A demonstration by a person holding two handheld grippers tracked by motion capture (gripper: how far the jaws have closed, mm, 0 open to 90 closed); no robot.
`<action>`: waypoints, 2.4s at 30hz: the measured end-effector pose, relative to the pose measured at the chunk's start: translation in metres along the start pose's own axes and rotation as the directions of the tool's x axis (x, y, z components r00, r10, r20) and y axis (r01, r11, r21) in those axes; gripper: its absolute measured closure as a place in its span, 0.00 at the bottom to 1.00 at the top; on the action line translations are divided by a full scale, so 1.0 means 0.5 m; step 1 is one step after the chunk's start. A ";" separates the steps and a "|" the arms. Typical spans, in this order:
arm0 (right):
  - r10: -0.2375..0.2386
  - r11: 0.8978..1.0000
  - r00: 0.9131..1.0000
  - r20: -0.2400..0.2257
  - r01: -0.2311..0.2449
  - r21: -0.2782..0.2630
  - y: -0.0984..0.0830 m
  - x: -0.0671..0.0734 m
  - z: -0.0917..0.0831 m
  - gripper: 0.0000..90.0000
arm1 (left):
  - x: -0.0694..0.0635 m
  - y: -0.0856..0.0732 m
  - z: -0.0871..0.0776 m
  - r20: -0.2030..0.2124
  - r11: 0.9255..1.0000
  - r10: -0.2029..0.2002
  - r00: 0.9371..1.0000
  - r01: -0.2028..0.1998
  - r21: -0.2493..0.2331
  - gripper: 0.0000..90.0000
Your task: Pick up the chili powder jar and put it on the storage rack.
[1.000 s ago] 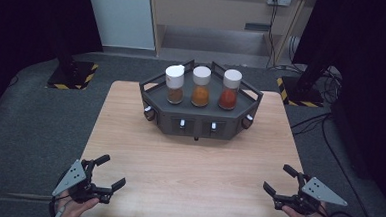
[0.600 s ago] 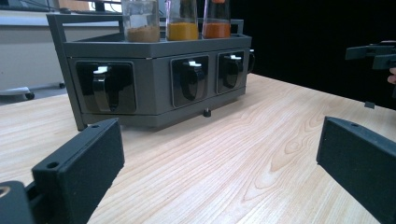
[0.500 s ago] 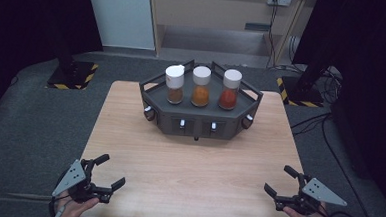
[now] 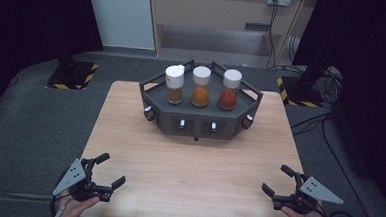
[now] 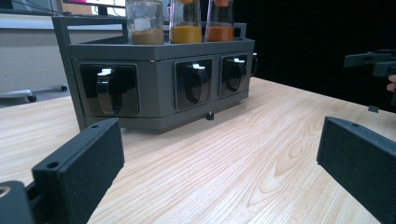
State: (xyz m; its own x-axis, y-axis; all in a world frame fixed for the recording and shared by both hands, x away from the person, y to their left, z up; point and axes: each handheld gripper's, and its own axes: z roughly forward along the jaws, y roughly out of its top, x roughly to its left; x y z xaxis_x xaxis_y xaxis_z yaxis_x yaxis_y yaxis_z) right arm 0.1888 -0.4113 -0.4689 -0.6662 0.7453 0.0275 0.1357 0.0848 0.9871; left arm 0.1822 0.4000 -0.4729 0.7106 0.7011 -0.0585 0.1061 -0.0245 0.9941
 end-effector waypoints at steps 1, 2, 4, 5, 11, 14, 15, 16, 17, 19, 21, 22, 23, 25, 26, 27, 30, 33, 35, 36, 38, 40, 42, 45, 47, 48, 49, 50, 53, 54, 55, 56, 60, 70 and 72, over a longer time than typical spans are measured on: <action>0.005 1.000 1.000 0.000 -0.005 0.003 0.000 0.000 0.001 0.03 | 0.001 -0.001 0.000 -0.001 1.000 0.000 1.000 0.000 -0.002 0.00; 0.006 1.000 1.000 0.003 -0.006 0.003 0.000 0.001 0.002 0.03 | 0.002 -0.001 0.000 -0.001 1.000 -0.001 1.000 0.001 -0.004 0.00; 0.005 1.000 1.000 0.004 -0.005 -0.002 -0.001 0.001 0.003 0.03 | 0.002 -0.003 -0.002 -0.003 1.000 -0.003 1.000 0.003 -0.011 0.00; 0.001 1.000 1.000 0.004 -0.001 -0.007 -0.002 0.001 0.003 0.04 | 0.003 -0.003 -0.003 -0.005 1.000 -0.001 1.000 0.001 -0.012 0.00; 0.013 1.000 1.000 0.005 -0.013 -0.016 -0.007 -0.002 0.004 0.04 | 0.006 -0.008 -0.002 -0.006 1.000 -0.009 1.000 0.009 -0.026 0.00; 0.015 1.000 1.000 0.002 -0.015 -0.022 -0.008 -0.003 0.005 0.04 | 0.006 -0.008 -0.001 -0.009 1.000 -0.008 1.000 0.007 -0.027 0.00; 0.016 1.000 1.000 0.003 -0.016 -0.021 -0.008 -0.003 0.006 0.03 | 0.007 -0.009 -0.001 -0.009 1.000 -0.008 1.000 0.007 -0.030 0.00; 0.015 1.000 1.000 0.002 -0.015 -0.021 -0.008 -0.003 0.006 0.03 | 0.007 -0.009 -0.001 -0.010 0.999 -0.009 1.000 0.009 -0.032 0.00; 0.015 1.000 1.000 -0.001 -0.015 -0.020 -0.008 -0.004 0.006 0.03 | 0.007 -0.009 0.000 -0.013 0.999 -0.011 1.000 0.011 -0.032 0.00; 0.009 1.000 1.000 0.001 -0.009 -0.018 -0.008 -0.004 0.007 0.03 | 0.008 -0.010 0.001 -0.014 0.999 -0.013 1.000 0.012 -0.032 0.00; 0.011 1.000 1.000 0.001 -0.011 -0.017 -0.008 -0.005 0.008 0.03 | 0.008 -0.010 0.002 -0.016 0.999 -0.013 1.000 0.012 -0.032 0.00; 0.012 1.000 1.000 0.004 -0.012 -0.017 -0.008 -0.006 0.008 0.03 | 0.008 -0.010 0.002 -0.015 0.999 -0.013 1.000 0.012 -0.034 0.00; 0.015 1.000 1.000 0.005 -0.014 -0.018 -0.009 -0.006 0.008 0.03 | 0.008 -0.010 0.003 -0.014 0.999 -0.013 1.000 0.012 -0.036 0.00; 0.026 0.999 1.000 0.004 -0.026 -0.024 -0.010 -0.008 0.009 0.03 | 0.008 -0.010 0.004 -0.014 0.999 -0.013 1.000 0.013 -0.038 0.00; 0.028 0.999 1.000 0.004 -0.028 -0.025 -0.011 -0.009 0.009 0.03 | 0.008 -0.010 0.004 -0.014 0.999 -0.014 1.000 0.014 -0.038 0.00; 0.028 0.999 1.000 0.006 -0.028 -0.025 -0.011 -0.009 0.009 0.03 | 0.008 -0.010 0.004 -0.013 0.999 -0.015 1.000 0.015 -0.039 0.00; 0.029 0.999 1.000 0.012 -0.029 -0.024 -0.011 -0.010 0.009 0.03 | 0.007 -0.010 0.005 -0.018 0.999 -0.014 1.000 0.014 -0.037 0.00; 0.025 0.999 1.000 0.012 -0.025 -0.022 -0.011 -0.010 0.010 0.03 | 0.007 -0.009 0.005 -0.018 0.999 -0.013 1.000 0.013 -0.036 0.00; 0.022 1.000 1.000 0.010 -0.021 -0.015 -0.010 -0.010 0.011 0.04 | 0.006 -0.009 0.005 -0.018 0.999 -0.012 1.000 0.011 -0.038 0.00; 0.020 1.000 1.000 0.010 -0.020 -0.014 -0.010 -0.009 0.011 0.04 | 0.006 -0.010 0.005 -0.018 0.999 -0.012 1.000 0.011 -0.039 0.00; 0.016 1.000 1.000 0.007 -0.016 -0.017 -0.010 -0.010 0.012 0.04 | 0.006 -0.010 0.006 -0.018 0.999 -0.014 1.000 0.013 -0.039 0.00; 0.016 1.000 1.000 0.007 -0.015 -0.018 -0.010 -0.009 0.012 0.03 | 0.006 -0.010 0.006 -0.019 0.999 -0.014 1.000 0.013 -0.038 0.00; 0.017 1.000 1.000 0.008 -0.017 -0.019 -0.011 -0.009 0.013 0.03 | 0.005 -0.009 0.007 -0.022 0.999 -0.012 1.000 0.011 -0.038 0.00; 0.015 1.000 1.000 0.007 -0.015 -0.023 -0.012 -0.010 0.013 0.03 | 0.004 -0.010 0.006 -0.021 0.999 -0.013 1.000 0.012 -0.046 0.00; 0.014 1.000 1.000 0.007 -0.014 -0.023 -0.012 -0.009 0.013 0.03 | 0.004 -0.010 0.007 -0.020 0.999 -0.014 1.000 0.013 -0.046 0.00; 0.014 1.000 1.000 0.007 -0.014 -0.023 -0.012 -0.009 0.013 0.03 | 0.004 -0.010 0.007 -0.020 0.999 -0.014 1.000 0.013 -0.045 0.00; 0.014 1.000 1.000 0.006 -0.014 -0.022 -0.012 -0.010 0.014 0.03 | 0.004 -0.010 0.007 -0.021 0.999 -0.014 1.000 0.013 -0.043 0.00; 0.014 1.000 1.000 0.005 -0.014 -0.022 -0.012 -0.010 0.014 0.03 | 0.004 -0.010 0.007 -0.022 0.999 -0.013 1.000 0.012 -0.041 0.00; 0.014 1.000 1.000 0.001 -0.014 -0.018 -0.011 -0.010 0.015 0.03 | 0.004 -0.009 0.007 -0.023 0.999 -0.011 1.000 0.010 -0.037 0.00; 0.013 1.000 1.000 0.000 -0.013 -0.018 -0.011 -0.010 0.015 0.03 | 0.004 -0.009 0.007 -0.022 0.999 -0.010 1.000 0.009 -0.038 0.00; 0.012 1.000 1.000 -0.001 -0.012 -0.017 -0.011 -0.010 0.015 0.03 | 0.003 -0.009 0.007 -0.022 0.999 -0.008 1.000 0.007 -0.038 0.00; 0.012 1.000 1.000 -0.003 -0.012 -0.018 -0.011 -0.009 0.015 0.03 | 0.004 -0.009 0.007 -0.020 0.999 -0.008 1.000 0.008 -0.037 0.00; 0.008 1.000 1.000 -0.009 -0.008 -0.025 -0.012 -0.010 0.016 0.03 | 0.005 -0.009 0.008 -0.015 0.999 -0.009 1.000 0.009 -0.035 0.00; 0.009 1.000 1.000 -0.013 -0.009 -0.030 -0.012 -0.010 0.014 0.03 | 0.005 -0.008 0.008 -0.006 0.999 -0.005 1.000 0.005 -0.035 0.01; 0.011 0.999 1.000 -0.012 -0.011 -0.030 -0.012 -0.010 0.014 0.03 | 0.005 -0.008 0.008 -0.006 0.999 -0.004 1.000 0.004 -0.035 0.01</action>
State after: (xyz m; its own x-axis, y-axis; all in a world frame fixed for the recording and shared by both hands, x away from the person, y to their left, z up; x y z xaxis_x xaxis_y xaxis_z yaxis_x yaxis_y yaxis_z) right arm 0.1963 -0.4108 -0.4761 -0.6731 0.7385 0.0398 0.1209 0.0568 0.9910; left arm 0.1863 0.3990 -0.4775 0.7060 0.7054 -0.0622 0.0847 0.0031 0.9964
